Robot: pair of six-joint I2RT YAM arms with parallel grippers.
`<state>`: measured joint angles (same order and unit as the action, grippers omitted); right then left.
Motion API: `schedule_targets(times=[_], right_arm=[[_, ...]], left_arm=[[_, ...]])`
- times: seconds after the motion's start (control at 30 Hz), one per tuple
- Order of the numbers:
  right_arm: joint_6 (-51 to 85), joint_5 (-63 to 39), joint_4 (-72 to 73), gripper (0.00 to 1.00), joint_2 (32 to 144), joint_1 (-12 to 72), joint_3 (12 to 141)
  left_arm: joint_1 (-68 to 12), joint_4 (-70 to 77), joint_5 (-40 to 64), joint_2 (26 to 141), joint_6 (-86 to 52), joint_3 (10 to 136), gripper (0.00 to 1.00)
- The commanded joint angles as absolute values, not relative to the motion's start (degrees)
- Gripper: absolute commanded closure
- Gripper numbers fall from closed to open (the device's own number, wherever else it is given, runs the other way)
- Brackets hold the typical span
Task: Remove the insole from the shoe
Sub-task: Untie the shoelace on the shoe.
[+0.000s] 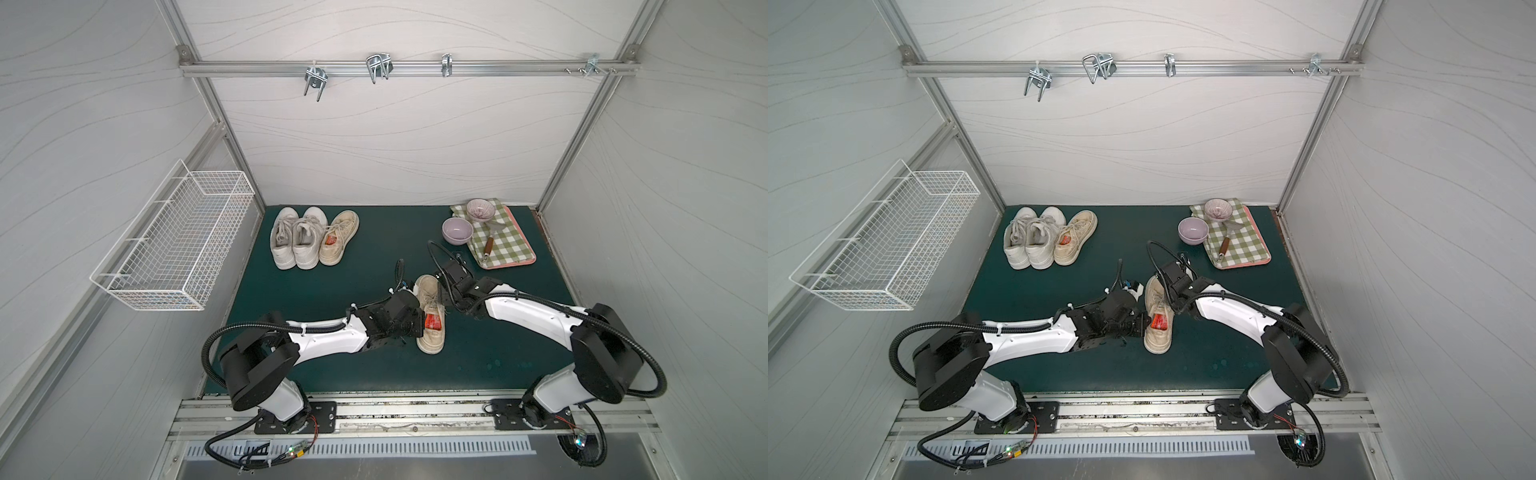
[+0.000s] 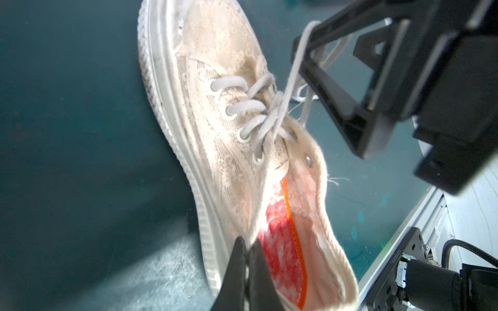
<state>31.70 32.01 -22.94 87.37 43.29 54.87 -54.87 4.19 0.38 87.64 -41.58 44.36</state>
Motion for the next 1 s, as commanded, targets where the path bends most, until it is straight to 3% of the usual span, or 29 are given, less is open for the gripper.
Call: schedule_targets(times=[0.0,0.23,0.43,0.7,0.97], right_arm=[[33.36,34.68,-21.71,0.18,87.77,40.77,56.67],[33.11,19.85,-10.93,0.11,86.89,43.49,50.51],[38.98,21.96,-11.29,0.08,91.36,45.85,48.66],[40.47,23.61,-3.2,0.02,88.59,42.44,47.29],[40.13,26.43,5.97,0.01,84.7,39.09,45.14]], left_arm=[[-55.38,4.92,0.88,85.42,-41.14,44.13,1.0],[-55.37,5.19,1.12,85.34,-40.9,44.3,1.0],[-55.37,6.06,1.31,84.77,-40.96,43.6,1.0],[-55.38,6.77,1.93,84.66,-40.79,43.24,1.0],[-55.37,7.1,1.89,84.37,-40.89,42.63,1.0]])
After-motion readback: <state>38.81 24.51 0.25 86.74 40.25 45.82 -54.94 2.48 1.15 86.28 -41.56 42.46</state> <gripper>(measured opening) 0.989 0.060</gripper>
